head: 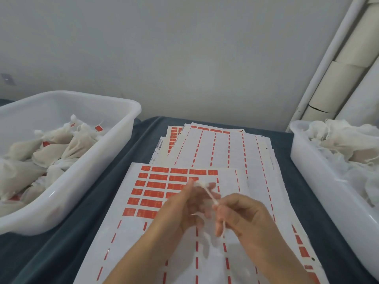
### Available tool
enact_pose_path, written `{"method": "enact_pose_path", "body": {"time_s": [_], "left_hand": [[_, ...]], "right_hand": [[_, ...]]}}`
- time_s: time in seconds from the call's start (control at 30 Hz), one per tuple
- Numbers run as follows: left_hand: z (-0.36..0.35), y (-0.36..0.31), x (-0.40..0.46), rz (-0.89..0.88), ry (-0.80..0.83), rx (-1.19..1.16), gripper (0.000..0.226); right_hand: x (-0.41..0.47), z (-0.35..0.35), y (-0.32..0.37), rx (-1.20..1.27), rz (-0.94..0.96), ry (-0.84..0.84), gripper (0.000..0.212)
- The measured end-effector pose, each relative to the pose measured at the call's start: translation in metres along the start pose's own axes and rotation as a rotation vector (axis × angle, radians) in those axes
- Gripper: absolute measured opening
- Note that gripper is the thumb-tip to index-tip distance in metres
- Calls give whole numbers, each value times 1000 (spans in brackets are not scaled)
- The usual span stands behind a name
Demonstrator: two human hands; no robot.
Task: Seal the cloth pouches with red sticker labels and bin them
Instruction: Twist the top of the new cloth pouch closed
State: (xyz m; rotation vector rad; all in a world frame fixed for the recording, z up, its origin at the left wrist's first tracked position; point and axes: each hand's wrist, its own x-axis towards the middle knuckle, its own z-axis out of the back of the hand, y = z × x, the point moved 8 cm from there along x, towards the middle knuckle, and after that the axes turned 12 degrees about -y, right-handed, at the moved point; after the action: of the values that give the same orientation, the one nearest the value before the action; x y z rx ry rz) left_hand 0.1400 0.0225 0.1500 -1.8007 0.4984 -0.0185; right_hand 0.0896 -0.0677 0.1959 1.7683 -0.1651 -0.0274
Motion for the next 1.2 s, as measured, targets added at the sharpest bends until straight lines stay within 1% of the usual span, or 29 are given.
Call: {"method": "enact_pose_path", "body": {"time_s": [0.07,0.13,0.17,0.23,0.3,0.33,0.4,0.47,0.57,0.63,0.7,0.8,0.87,0.97,1.03,1.1,1.13,1.2], "left_hand": [[13,-4,1,42,-73,-218,40],[22,-6,0,105,-112,-477,36],[27,-7,-1,125,-130,-571,35],[34,-10,-2,131,-167,-639,27],[37,-13,-2,110,-185,-579,23],[37,-14,-3,100,-183,-503,24],[31,-11,-5,92,-172,-244,29],[24,-4,-5,108,-150,27,37],[11,6,-6,130,-60,313,38],[6,9,-6,80,-11,445,36],[4,8,-6,3,10,558,34],[0,5,-8,-53,45,604,34],[1,3,-9,-64,50,585,34],[6,0,-8,-58,-4,551,29],[12,0,-6,-53,-60,537,27],[16,1,-3,-47,-104,512,30],[18,0,-3,-39,-114,493,32],[19,-1,-4,-16,-118,436,34]], "right_hand": [[-3,-11,-8,-140,-13,68,6],[-4,-17,-19,-299,-57,107,4],[-3,-17,-25,-377,-87,105,5],[1,-8,-33,-479,-133,56,8],[7,5,-34,-475,-154,-31,7],[9,11,-32,-456,-147,-84,6],[12,23,-26,-422,-74,-204,6],[12,29,-16,-439,60,-286,5],[5,21,-2,-577,293,-327,4],[1,12,3,-705,436,-313,5],[1,5,0,-775,487,-272,4],[4,5,-9,-758,420,-211,6],[5,9,-9,-785,380,-215,9],[8,19,-1,-866,383,-232,6],[11,27,0,-877,333,-241,5],[15,34,-4,-784,205,-255,5],[16,36,-9,-673,106,-252,7],[14,35,-23,-362,-123,-210,18]]}}
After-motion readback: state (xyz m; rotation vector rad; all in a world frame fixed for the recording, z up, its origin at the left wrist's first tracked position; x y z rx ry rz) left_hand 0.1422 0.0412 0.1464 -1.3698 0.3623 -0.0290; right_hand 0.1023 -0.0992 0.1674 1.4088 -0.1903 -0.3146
